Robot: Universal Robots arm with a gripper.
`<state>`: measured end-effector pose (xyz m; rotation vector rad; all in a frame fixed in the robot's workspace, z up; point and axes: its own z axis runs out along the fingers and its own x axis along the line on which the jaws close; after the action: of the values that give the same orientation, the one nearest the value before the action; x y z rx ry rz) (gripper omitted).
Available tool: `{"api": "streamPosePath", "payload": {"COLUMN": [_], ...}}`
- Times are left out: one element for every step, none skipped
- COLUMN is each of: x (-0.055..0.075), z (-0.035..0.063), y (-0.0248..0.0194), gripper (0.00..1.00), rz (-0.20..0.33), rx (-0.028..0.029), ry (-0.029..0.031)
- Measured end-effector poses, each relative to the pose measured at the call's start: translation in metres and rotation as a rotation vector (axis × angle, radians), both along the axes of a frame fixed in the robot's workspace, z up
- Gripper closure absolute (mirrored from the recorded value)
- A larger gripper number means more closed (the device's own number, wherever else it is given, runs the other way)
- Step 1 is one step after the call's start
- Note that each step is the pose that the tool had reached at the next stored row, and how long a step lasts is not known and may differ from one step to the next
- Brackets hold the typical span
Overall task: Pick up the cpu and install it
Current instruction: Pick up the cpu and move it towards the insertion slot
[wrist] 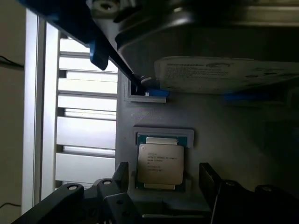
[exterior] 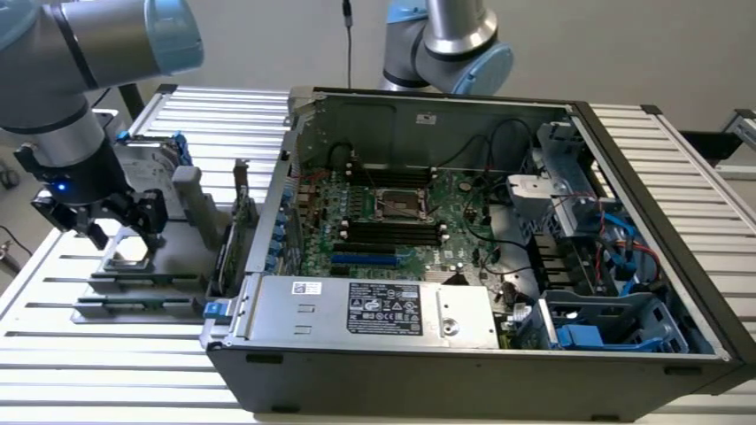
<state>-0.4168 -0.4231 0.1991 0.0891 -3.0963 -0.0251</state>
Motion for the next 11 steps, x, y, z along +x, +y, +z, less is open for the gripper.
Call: {"api": "streamPosePath", "payload": {"x": [0.0,0.0,-0.0001,-0.0004,-0.0008,-0.0012,-0.0016,-0.0017,-0.0017,-0.0017,-0.0017], "z": [-0.0018,-0.0037,-0.0054,-0.0067,-0.0076,-0.0085,-0.0091,-0.0097,-0.01,-0.0101,-0.0102], "y": [0.0001,0.0004,0.0007,0.0007,0.0008,0.0009,0.001,0.0011,0.0011,0.0012,0.0013], "gripper": [0.29,0.29,0.29,0.29,0.29,0.29,0.29,0.29,0.29,0.29,0.29], "rz": [-0.001,-0.002,-0.003,-0.004,-0.006,-0.008,-0.01,-0.012,-0.014,-0.016,-0.018], "rx": [0.0,0.0,0.0,-0.0001,-0.0001,-0.0001,0.0,0.0,-0.0001,-0.0002,-0.0002], "ry": [0.0,-0.0001,-0.0001,0.0,0.0001,0.0001,0.0,-0.0001,0.0001,0.0002,0.0002]}}
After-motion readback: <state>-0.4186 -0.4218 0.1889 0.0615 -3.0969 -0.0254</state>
